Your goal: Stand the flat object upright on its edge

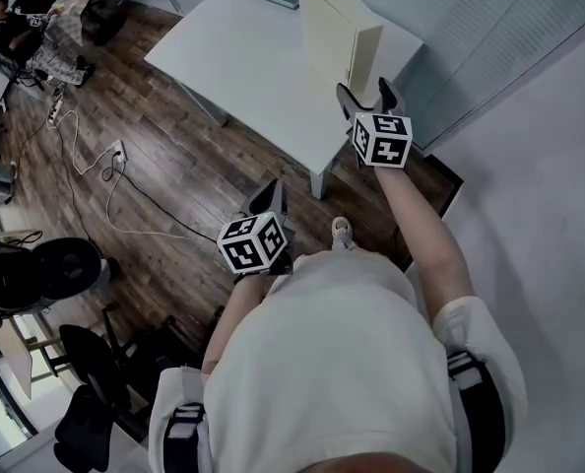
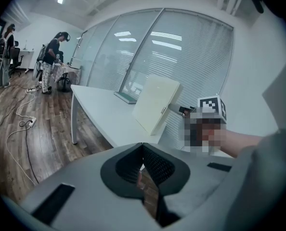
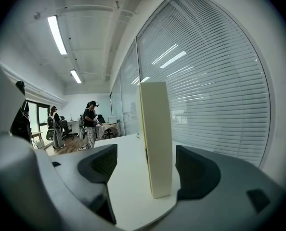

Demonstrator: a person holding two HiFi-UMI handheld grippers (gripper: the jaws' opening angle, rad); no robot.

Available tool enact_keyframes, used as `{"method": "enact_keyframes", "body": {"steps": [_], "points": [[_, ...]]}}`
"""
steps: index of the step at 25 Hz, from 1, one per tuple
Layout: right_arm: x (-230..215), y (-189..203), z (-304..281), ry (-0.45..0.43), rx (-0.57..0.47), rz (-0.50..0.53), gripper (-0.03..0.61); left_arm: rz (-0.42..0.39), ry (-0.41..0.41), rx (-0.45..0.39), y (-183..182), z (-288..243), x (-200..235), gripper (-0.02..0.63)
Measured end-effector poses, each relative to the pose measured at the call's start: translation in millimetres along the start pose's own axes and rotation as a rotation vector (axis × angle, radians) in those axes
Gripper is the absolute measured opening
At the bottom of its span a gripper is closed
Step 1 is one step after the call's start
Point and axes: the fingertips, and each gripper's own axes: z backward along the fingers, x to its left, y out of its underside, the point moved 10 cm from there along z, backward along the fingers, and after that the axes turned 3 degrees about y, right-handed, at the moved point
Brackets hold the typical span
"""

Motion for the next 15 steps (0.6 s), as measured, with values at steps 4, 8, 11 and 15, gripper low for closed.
{"method": "enact_keyframes", "body": {"steps": [4, 8, 11, 15], "points": [[8, -3, 13, -0.008, -0.004, -0.002, 0.37, -0.005, 0.013, 0.003, -3, 5, 2, 0.02], [16, 4, 33, -0.023, -0.008, -0.016, 0.36, -0.011, 0.024, 0.005, 6, 12, 4, 0.02], [23, 13, 48, -0.026, -0.018, -0.02, 0.286, -0.014, 0.029, 0.007, 15, 15, 6, 0.02], [31, 22, 67, -0.02, -0.034, -0.03, 0.184, -0.016, 0.034, 0.007, 24, 19, 8, 0.02]]}}
